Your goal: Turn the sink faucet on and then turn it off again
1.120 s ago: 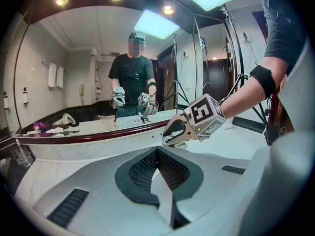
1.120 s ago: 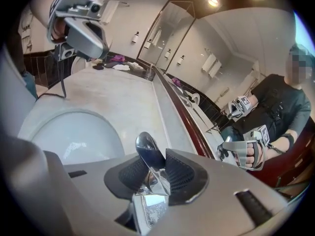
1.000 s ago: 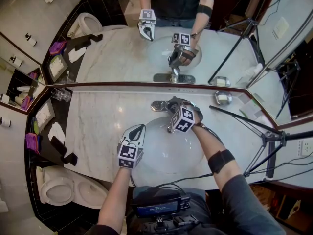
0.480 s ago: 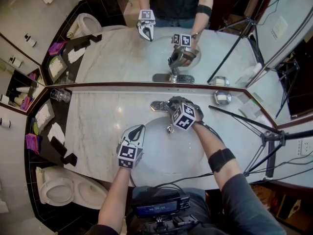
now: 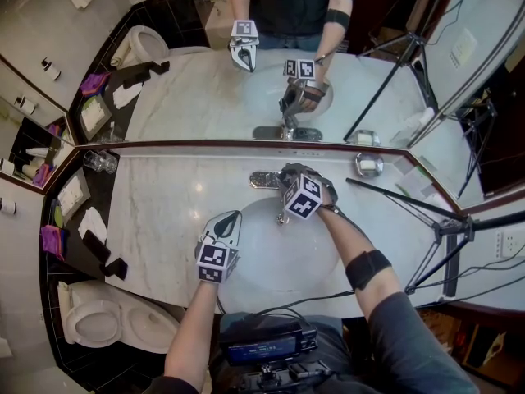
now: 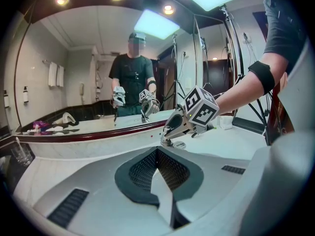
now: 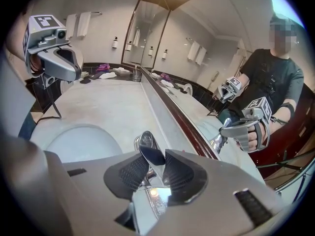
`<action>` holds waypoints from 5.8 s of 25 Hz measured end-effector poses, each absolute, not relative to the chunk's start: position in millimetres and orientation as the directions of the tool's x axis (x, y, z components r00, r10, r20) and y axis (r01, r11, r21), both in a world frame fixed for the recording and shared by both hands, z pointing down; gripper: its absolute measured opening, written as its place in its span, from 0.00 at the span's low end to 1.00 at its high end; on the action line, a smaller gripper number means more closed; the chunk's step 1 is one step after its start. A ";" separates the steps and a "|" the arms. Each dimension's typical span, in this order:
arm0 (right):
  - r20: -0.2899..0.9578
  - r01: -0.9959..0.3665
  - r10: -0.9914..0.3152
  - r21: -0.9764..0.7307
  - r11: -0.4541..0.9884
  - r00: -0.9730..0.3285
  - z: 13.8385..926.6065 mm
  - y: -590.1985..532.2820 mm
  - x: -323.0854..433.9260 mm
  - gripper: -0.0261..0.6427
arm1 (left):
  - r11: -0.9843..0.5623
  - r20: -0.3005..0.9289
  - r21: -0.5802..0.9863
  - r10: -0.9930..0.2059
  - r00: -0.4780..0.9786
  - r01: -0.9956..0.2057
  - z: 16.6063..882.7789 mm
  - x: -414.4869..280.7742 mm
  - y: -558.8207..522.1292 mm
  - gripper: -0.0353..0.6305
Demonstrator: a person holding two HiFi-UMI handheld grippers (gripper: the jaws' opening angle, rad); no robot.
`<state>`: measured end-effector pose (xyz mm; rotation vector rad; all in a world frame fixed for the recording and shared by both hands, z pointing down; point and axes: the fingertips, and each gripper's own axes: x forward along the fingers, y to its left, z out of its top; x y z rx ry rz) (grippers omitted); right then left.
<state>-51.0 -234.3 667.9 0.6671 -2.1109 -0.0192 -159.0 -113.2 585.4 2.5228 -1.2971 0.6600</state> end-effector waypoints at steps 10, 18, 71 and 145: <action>0.726 -0.482 -0.506 0.271 0.833 -0.467 639.4 -210.9 -39.0 0.22 | -0.564 0.472 -0.004 -0.729 0.495 -0.826 581.9 -164.7 -111.3 0.05; 0.611 -0.677 -0.621 0.182 0.713 -0.490 584.4 -190.7 10.3 0.13 | -0.528 0.449 0.043 -0.748 0.489 -0.848 574.5 -175.8 -112.9 0.05; 0.553 -0.670 -0.728 0.363 0.648 -0.405 608.6 -170.2 34.8 0.35 | -0.517 0.418 0.064 -0.763 0.493 -0.854 557.6 -176.7 -122.1 0.05; 0.670 -0.012 -0.664 0.701 0.713 -0.332 697.2 -201.0 -60.9 0.18 | -0.509 0.453 0.071 -0.750 0.482 -0.858 575.8 -179.0 -130.5 0.05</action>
